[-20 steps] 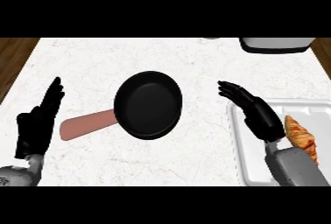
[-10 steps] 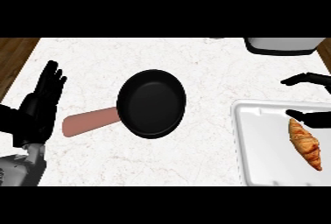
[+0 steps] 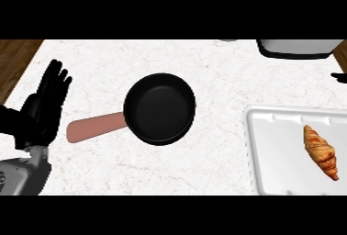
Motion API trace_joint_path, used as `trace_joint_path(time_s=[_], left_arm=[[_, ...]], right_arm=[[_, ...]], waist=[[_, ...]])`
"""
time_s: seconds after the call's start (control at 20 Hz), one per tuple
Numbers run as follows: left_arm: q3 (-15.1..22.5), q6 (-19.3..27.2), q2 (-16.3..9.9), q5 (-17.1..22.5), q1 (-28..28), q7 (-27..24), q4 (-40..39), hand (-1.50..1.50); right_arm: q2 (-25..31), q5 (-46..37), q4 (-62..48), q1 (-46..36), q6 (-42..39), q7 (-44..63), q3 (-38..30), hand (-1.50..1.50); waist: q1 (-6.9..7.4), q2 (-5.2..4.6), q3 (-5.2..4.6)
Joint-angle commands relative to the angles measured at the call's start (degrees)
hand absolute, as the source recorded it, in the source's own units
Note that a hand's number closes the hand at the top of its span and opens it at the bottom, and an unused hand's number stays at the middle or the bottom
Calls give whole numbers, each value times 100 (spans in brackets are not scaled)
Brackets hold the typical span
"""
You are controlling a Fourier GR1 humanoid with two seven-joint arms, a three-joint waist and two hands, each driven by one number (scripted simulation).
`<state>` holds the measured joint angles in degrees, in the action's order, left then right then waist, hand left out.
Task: Pick the croissant from the tray and place it in the pot
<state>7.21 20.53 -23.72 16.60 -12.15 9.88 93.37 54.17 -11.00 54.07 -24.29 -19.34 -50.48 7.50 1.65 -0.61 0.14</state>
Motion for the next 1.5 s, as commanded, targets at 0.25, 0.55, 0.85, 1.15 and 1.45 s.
trace_joint_path(time_s=[0.25,0.55,0.85,1.15,1.45], left_arm=[[-213,-238,-160,99,55,75,-19,0],[-382,-363,-39,121,-10,-188,-339,0],[-397,-378,149,-81,95,-67,-210,0],[-710,-449,22,-200,50,379,126,0],[-566,-494,248,-345,529,411,743,0]], right_arm=[[683,-1597,990,-193,-545,563,1537,-150],[508,-2542,1511,-300,-680,1533,2229,-150],[11,-3127,1309,60,-659,1644,2157,-150],[-155,-3468,1794,710,-623,1872,1820,-150],[-392,-4134,1596,743,-429,2225,1646,-150]], waist=[[-51,76,-27],[-117,58,-25],[-136,58,-14],[-168,69,-14],[-103,71,-11]])
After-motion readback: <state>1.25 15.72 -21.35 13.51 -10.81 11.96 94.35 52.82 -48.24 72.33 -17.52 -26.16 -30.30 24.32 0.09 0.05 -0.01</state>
